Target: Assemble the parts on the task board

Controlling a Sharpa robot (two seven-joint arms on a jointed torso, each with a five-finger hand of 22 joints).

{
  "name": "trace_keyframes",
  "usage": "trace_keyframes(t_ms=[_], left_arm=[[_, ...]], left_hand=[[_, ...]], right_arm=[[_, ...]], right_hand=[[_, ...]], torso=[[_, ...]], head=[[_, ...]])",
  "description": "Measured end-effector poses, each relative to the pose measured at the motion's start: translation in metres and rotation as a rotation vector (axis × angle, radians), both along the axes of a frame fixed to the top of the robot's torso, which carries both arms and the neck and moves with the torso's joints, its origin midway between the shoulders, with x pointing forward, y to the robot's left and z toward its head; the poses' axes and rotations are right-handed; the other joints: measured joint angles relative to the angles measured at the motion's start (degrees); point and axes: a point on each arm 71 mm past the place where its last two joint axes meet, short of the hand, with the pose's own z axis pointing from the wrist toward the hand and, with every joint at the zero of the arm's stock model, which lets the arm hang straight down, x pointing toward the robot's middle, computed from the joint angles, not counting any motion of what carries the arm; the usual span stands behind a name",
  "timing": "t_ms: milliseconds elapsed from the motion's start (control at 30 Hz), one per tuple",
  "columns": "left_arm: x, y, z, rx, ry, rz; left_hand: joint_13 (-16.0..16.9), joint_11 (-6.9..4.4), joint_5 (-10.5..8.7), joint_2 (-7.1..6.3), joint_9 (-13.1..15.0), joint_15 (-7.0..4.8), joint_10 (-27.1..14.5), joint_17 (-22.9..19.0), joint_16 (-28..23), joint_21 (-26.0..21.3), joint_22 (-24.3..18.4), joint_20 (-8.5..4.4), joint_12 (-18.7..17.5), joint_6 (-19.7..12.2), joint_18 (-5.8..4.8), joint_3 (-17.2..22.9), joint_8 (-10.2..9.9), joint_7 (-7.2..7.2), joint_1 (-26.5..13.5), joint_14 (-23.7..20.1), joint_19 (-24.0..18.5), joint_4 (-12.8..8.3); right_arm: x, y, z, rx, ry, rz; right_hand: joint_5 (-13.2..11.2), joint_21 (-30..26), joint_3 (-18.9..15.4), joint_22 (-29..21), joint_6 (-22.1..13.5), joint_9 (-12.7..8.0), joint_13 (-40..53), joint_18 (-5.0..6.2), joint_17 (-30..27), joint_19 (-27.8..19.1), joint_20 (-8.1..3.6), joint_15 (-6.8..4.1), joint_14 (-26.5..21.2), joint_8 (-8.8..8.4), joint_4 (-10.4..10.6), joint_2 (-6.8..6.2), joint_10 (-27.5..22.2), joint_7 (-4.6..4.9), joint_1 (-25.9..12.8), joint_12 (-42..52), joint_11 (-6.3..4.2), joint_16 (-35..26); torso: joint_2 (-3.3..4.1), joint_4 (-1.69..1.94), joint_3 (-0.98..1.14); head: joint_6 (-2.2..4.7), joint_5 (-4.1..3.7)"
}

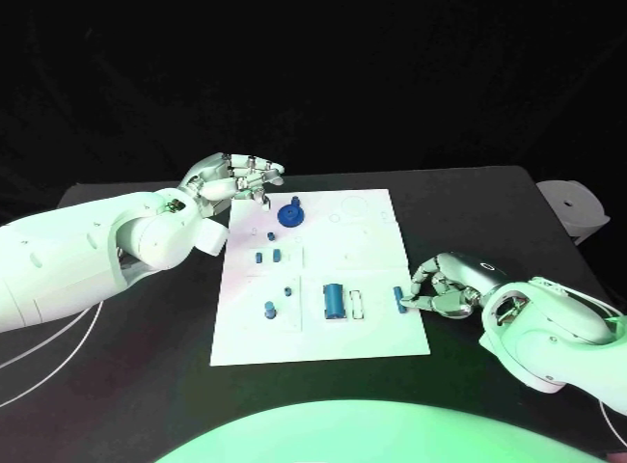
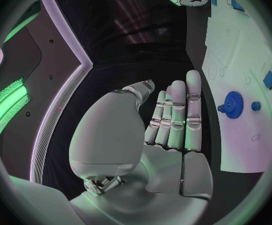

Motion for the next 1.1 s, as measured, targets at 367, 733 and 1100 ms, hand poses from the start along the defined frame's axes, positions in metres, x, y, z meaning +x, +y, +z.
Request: trace_keyframes(t_ms=[367,733,1100], left_arm=[[0.0,0.001,0.0,0.001,0.0,0.001],[0.0,0.001,0.0,0.0,0.0,0.0],[0.0,0.001,0.0,0.001,0.001,0.001]], left_hand=[[0.0,0.0,0.0,0.0,-0.01,0.0,0.0,0.0,0.0,0.01,0.0,0.0,0.0,0.0,0.0,0.0,0.0,0.0,0.0,0.0,0.0,0.0],[0.0,0.0,0.0,0.0,-0.02,0.0,0.0,0.01,0.0,0.02,0.0,0.0,0.0,0.0,0.0,0.0,0.0,0.0,0.0,0.0,0.0,0.0],[0.05,0.0,0.0,0.0,-0.02,0.0,0.0,0.01,0.0,-0.2,0.01,0.0,0.0,-0.2,0.0,0.0,0.0,0.2,0.0,0.0,0.0,0.0]], right_arm=[[0.001,0.012,-0.005,0.004,0.008,0.008],[0.007,0.016,-0.01,-0.023,0.005,0.013],[0.009,0.025,-0.011,-0.101,-0.033,0.078]], right_hand=[[0.13,0.0,-0.38,-0.01,0.22,-0.2,0.01,0.0,-0.01,0.0,0.0,0.0,0.0,-0.24,0.04,0.17,0.0,0.21,-1.23,-0.21,0.0,0.0],[0.22,0.01,-0.01,-0.02,0.84,-0.28,0.02,0.0,-0.01,0.0,0.0,0.0,0.0,-0.71,-0.97,0.09,0.0,0.01,0.91,-0.21,0.0,0.0],[-2.05,0.01,2.42,-0.02,1.68,-0.19,0.23,0.0,-0.02,0.0,0.0,0.0,0.0,-2.21,-3.37,-1.76,-0.01,-0.21,6.53,-0.54,0.01,0.0]], torso=[[0.09,0.08,-0.08],[0.08,0.01,-0.08],[0.01,-0.04,-0.04]], head=[[-0.23,0.25],[-0.42,0.45],[-0.43,0.66]])
